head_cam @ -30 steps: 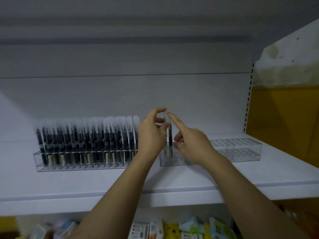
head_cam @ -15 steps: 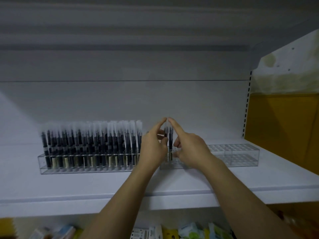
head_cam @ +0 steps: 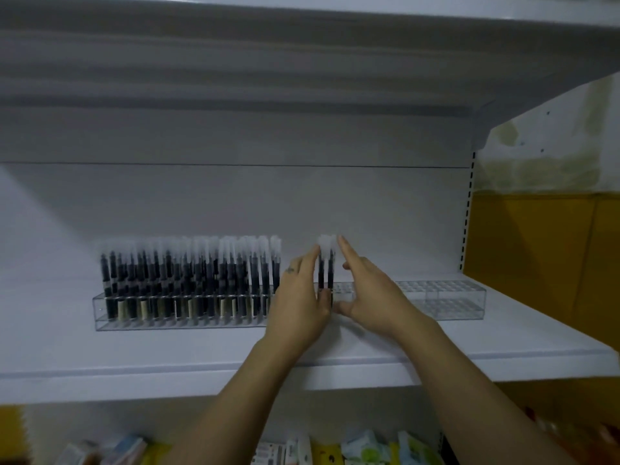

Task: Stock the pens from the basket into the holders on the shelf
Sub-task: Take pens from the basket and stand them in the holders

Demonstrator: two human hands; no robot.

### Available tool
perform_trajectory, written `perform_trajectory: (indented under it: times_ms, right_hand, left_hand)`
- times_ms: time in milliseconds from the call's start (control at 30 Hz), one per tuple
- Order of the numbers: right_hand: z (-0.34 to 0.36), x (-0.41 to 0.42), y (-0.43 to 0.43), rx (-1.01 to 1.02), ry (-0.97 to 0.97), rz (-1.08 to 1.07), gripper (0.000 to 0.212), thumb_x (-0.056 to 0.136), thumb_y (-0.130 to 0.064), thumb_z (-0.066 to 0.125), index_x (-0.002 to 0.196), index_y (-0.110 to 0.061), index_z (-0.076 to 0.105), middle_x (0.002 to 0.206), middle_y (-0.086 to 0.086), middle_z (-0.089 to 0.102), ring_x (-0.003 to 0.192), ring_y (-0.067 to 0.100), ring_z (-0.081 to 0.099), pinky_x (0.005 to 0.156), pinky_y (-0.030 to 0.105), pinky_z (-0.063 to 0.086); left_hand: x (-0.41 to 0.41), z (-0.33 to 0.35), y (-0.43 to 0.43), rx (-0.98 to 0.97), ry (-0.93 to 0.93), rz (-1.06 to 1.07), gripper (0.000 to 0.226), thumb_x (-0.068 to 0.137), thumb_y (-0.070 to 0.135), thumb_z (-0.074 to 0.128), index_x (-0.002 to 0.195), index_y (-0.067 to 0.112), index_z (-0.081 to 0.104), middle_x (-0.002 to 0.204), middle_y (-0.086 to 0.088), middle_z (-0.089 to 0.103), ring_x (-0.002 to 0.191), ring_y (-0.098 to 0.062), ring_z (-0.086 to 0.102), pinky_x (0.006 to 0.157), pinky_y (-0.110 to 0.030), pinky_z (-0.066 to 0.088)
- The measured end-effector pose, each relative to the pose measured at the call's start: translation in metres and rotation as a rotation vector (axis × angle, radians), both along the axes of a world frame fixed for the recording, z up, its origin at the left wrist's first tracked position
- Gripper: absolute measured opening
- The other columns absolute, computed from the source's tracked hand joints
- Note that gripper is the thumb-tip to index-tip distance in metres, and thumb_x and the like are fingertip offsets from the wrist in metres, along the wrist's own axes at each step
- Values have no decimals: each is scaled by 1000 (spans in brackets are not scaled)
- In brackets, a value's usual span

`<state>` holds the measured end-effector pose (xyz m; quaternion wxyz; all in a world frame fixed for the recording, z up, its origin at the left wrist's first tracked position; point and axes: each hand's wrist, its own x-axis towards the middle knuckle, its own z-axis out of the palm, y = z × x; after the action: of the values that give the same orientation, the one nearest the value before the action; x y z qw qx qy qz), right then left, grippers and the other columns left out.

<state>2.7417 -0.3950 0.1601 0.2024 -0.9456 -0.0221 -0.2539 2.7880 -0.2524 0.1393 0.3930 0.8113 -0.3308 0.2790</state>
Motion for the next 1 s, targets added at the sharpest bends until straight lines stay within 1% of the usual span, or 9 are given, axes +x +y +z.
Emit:
perform_trajectory:
  times_ms: [67, 200, 433, 533, 633, 700, 800, 867, 1000]
  right_hand:
    - [-2, -10, 5, -18, -31, 3, 103, 82, -38, 73, 151, -43, -3, 146, -1, 36, 131, 21, 39, 107, 37, 37]
    - [-14, -34, 17, -14, -71, 14, 87, 85, -43, 69, 151, -40, 13, 147, -7, 36, 133, 18, 38, 108, 37, 37]
    - [-52, -83, 41, -64, -41, 26, 76, 88, -43, 65, 150, -32, 23, 150, -6, 35, 136, 18, 33, 113, 34, 30]
    - [-73, -103, 46, -110, -44, 21, 71, 89, -40, 64, 149, -33, 27, 146, -8, 37, 132, 13, 31, 108, 27, 24]
    - [-100, -119, 52, -60, -44, 58, 60, 89, -35, 65, 143, -30, 38, 133, -8, 45, 123, 11, 39, 101, 22, 29]
    - [-123, -127, 55, -19, -6, 67, 56, 89, -34, 65, 140, -29, 43, 127, -8, 47, 119, 10, 43, 96, 20, 33]
    - [-163, -133, 60, -13, 116, 43, 56, 90, -44, 61, 141, -32, 40, 138, -7, 43, 127, 14, 41, 103, 31, 39]
    - [-190, -134, 63, -6, 205, 18, 59, 90, -49, 58, 143, -32, 37, 145, -7, 38, 133, 16, 37, 106, 34, 37]
    - [-243, -134, 66, -25, 333, 25, 63, 89, -48, 60, 145, -27, 38, 145, -4, 39, 134, 18, 37, 108, 33, 34]
  left_hand:
    - [-11, -1, 7, 45, -48, 11, 64, 93, 22, 57, 149, 27, 26, 147, 2, 38, 131, -18, 40, 101, -29, 38]
    - [-35, -11, 25, 66, -62, 5, 60, 94, 29, 58, 147, 28, 30, 145, 2, 42, 128, -17, 44, 99, -26, 37]
    - [-82, -53, 67, 150, -65, 79, 52, 92, 41, 58, 139, 24, 45, 137, 2, 51, 121, -18, 48, 95, -30, 42]
    - [-99, -74, 89, 280, -124, 119, 52, 92, 42, 57, 138, 19, 48, 133, 1, 55, 118, -19, 51, 95, -33, 43]
    - [-112, -98, 106, 388, -164, 159, 52, 91, 44, 57, 136, 18, 51, 130, -1, 58, 115, -23, 56, 93, -37, 46]
    - [-121, -117, 112, 437, -141, 167, 53, 91, 47, 55, 136, 19, 51, 130, -1, 58, 115, -25, 56, 93, -37, 45]
    - [-129, -151, 117, 502, -51, 178, 58, 92, 56, 46, 140, 24, 45, 137, 4, 52, 121, -20, 51, 98, -34, 39]
    - [-129, -176, 120, 558, -1, 188, 59, 92, 59, 41, 140, 26, 44, 137, 6, 51, 123, -18, 49, 100, -32, 36]
    - [-130, -228, 122, 693, 123, 171, 59, 91, 61, 39, 138, 26, 45, 135, 4, 53, 126, -18, 46, 102, -32, 33]
